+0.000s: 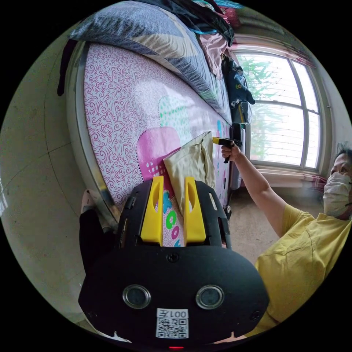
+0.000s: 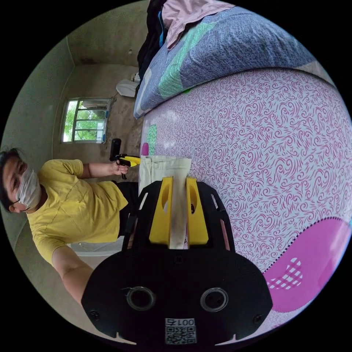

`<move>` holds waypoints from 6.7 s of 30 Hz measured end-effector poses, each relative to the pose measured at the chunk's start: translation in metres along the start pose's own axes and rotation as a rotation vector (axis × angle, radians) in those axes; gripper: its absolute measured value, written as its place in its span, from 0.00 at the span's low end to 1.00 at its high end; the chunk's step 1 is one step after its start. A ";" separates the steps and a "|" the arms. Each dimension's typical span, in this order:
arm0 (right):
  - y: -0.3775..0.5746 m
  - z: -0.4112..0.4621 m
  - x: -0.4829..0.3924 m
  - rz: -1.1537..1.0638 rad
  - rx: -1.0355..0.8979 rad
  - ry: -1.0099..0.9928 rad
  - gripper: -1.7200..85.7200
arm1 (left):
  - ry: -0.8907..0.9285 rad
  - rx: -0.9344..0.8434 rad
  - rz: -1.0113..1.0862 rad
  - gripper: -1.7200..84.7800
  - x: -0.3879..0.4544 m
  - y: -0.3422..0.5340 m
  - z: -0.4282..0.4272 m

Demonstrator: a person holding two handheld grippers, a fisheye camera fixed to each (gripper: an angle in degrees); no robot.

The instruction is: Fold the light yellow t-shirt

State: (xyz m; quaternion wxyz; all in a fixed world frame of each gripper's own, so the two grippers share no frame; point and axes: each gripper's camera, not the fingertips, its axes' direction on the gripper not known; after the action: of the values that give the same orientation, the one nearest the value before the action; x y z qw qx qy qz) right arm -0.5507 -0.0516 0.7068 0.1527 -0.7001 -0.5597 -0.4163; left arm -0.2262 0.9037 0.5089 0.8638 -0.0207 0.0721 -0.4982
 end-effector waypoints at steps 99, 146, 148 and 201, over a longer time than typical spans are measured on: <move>0.580 0.340 -0.079 -0.172 0.161 0.709 0.04 | -0.720 -0.311 1.596 0.00 0.672 0.438 -0.080; 0.610 0.224 0.043 0.165 0.459 0.343 0.10 | -0.344 -0.088 0.401 0.01 0.551 0.321 -0.144; 0.611 0.214 0.053 0.187 0.462 0.318 0.11 | -0.299 -0.072 0.340 0.03 0.530 0.330 -0.151; 0.648 0.207 0.234 0.192 0.314 -0.232 0.07 | 0.160 -0.286 0.049 0.03 0.412 0.343 -0.030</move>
State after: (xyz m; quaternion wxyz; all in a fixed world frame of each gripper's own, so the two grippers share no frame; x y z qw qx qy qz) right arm 0.1315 0.0312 0.9210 0.2335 -0.7611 -0.5620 -0.2243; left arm 0.2666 0.7216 0.3993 0.8553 -0.1020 0.2115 -0.4619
